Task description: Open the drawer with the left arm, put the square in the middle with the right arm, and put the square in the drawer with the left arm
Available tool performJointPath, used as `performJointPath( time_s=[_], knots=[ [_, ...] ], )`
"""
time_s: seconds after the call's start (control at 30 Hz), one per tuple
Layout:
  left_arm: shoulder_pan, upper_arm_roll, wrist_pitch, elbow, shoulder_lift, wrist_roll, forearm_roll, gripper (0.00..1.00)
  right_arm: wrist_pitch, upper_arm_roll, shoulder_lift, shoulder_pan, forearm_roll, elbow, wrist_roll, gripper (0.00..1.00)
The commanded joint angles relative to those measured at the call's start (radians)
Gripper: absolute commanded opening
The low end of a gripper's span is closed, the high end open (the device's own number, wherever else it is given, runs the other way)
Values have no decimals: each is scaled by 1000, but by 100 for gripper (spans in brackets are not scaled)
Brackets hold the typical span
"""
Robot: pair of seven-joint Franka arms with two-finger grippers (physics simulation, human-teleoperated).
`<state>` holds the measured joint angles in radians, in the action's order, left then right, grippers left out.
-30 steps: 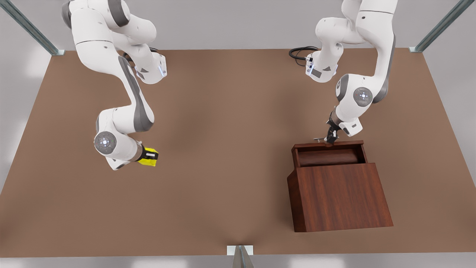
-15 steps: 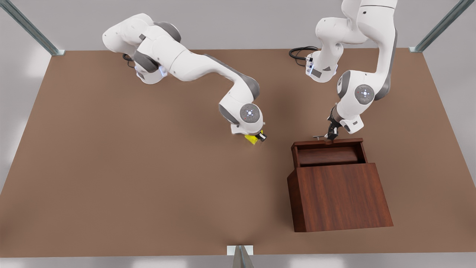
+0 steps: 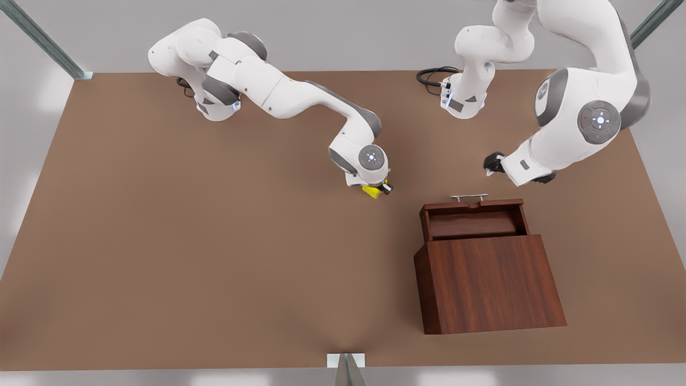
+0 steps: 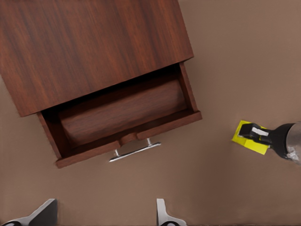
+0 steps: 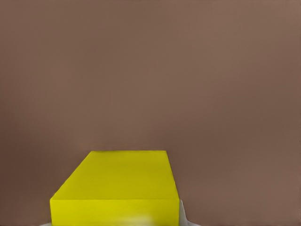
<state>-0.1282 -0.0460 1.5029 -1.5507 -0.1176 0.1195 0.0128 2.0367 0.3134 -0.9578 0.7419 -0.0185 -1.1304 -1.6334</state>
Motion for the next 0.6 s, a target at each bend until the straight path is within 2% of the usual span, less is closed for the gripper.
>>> performJointPath(
  time_s=[0.0, 0.13, 0.17, 0.2, 0.23, 0.43, 0.5, 0.57],
  knots=[
    [-30, 0, 2, -2, -4, -7, -17, 100, -1, 0, 1, 1, 0, 0, 0, 65],
    [-31, 0, 22, -8, -33, -40, -47, 100, 56, -2, 1, 2, -11, -60, -39, 65],
    [-31, 0, 22, -8, -33, -46, -47, 100, 66, -4, 1, 2, -11, -65, -39, 69],
    [-31, 0, 25, -6, -34, -46, -48, 100, 71, -4, 1, 2, -11, -69, -37, 95],
    [-31, 0, 25, -5, -34, -46, -50, 100, 71, -2, 2, 2, -11, -68, -39, 98],
    [-34, 0, 25, -5, -31, -61, -51, 100, 56, -4, 17, -7, -11, -63, -34, 100],
    [-34, 0, 25, -5, -31, -61, -50, 100, -22, -7, 105, -47, -9, -63, 27, 100],
    [-36, 0, 25, -5, -30, -63, -50, 100, -210, -2, 250, -171, -3, -83, 286, 100]
  ],
)
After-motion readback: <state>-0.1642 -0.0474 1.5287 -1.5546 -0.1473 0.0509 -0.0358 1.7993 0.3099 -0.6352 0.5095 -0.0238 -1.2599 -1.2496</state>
